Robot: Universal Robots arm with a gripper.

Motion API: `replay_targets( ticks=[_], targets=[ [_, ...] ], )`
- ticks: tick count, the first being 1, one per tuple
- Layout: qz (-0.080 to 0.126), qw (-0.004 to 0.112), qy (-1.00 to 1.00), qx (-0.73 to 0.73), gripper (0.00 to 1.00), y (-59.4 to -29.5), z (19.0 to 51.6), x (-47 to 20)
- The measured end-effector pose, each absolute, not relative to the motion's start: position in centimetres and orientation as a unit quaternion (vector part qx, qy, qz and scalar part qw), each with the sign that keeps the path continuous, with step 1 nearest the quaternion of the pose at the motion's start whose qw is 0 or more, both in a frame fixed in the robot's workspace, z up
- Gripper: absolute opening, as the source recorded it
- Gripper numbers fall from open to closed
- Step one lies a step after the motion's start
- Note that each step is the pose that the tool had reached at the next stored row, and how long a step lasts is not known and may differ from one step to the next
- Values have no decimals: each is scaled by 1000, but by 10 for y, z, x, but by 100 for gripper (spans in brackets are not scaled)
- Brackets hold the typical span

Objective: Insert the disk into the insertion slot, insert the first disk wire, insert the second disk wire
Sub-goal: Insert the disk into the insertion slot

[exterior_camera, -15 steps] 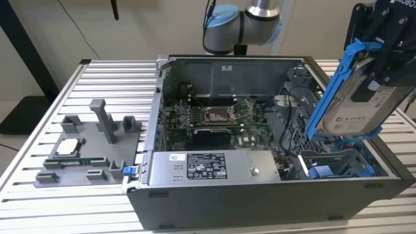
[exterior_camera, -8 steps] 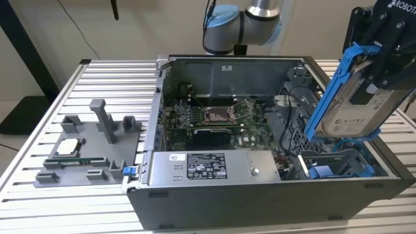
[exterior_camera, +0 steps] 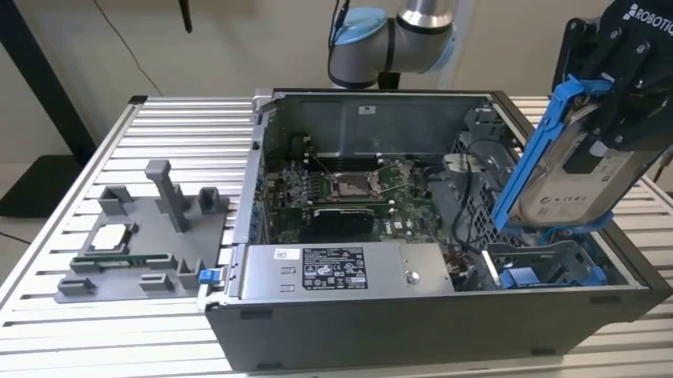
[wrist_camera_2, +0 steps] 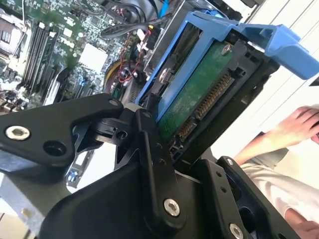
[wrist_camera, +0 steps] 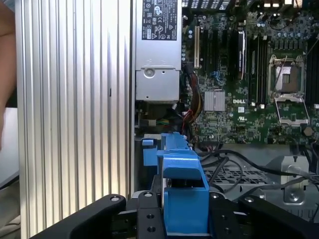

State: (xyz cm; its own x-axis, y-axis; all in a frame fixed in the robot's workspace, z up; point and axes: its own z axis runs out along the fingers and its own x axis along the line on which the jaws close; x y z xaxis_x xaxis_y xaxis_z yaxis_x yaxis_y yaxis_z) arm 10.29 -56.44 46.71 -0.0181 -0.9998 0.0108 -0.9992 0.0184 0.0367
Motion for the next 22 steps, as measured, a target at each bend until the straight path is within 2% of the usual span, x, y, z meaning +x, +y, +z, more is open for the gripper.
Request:
replay_targets(
  ticks=[22],
  targets=[
    [-7, 17, -713, 700, 0, -568, 454, 103]
  ],
)
